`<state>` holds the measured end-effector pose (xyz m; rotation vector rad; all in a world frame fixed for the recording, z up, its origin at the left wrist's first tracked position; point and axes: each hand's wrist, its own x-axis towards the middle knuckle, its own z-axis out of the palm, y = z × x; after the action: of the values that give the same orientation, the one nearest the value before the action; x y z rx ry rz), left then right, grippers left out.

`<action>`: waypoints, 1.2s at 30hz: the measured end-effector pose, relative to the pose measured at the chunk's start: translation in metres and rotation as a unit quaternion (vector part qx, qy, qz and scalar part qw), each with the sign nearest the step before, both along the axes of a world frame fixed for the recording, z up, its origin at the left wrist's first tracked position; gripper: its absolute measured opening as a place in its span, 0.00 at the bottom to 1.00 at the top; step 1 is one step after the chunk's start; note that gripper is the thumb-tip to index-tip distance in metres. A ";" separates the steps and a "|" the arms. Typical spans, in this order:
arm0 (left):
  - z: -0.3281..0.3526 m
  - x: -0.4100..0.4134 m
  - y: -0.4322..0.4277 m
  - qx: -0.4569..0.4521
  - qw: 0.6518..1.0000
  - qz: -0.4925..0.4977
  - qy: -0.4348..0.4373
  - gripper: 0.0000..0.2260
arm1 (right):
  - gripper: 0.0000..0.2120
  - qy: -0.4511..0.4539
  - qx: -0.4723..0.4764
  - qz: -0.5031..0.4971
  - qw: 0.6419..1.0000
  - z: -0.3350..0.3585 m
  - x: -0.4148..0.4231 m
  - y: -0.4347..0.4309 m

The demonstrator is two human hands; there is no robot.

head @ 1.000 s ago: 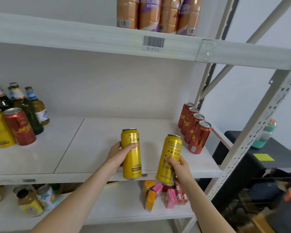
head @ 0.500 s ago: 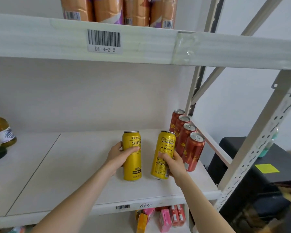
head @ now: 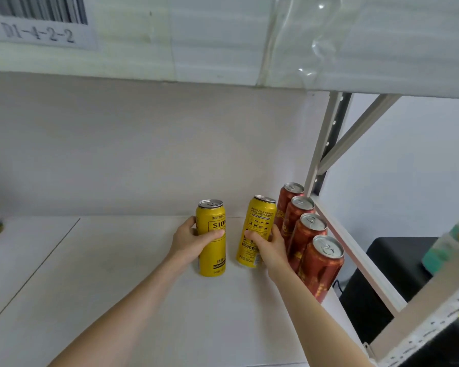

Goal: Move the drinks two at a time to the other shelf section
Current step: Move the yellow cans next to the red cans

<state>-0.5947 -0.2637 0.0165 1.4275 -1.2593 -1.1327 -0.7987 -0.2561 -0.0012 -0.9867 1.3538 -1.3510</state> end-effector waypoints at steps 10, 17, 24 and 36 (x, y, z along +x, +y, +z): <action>-0.010 -0.002 -0.017 -0.044 0.999 0.003 -0.005 0.26 | 0.26 0.026 -0.036 -0.043 0.998 -0.016 0.003 -0.051; -0.019 0.002 -0.018 -0.049 0.999 0.002 -0.008 0.26 | 0.30 0.055 -0.052 -0.035 0.996 -0.030 0.005 -0.070; -0.020 0.005 -0.013 -0.055 0.998 -0.020 -0.007 0.27 | 0.32 0.061 -0.061 -0.036 0.996 -0.031 0.001 -0.079; -0.015 0.006 -0.005 -0.039 0.998 -0.036 -0.014 0.31 | 0.32 0.037 -0.026 -0.022 0.999 -0.039 0.001 -0.016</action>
<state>-0.5888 -0.2684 0.0013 1.3542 -1.3694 -1.1024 -0.7973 -0.2717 -0.0405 -1.0568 1.4093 -1.3997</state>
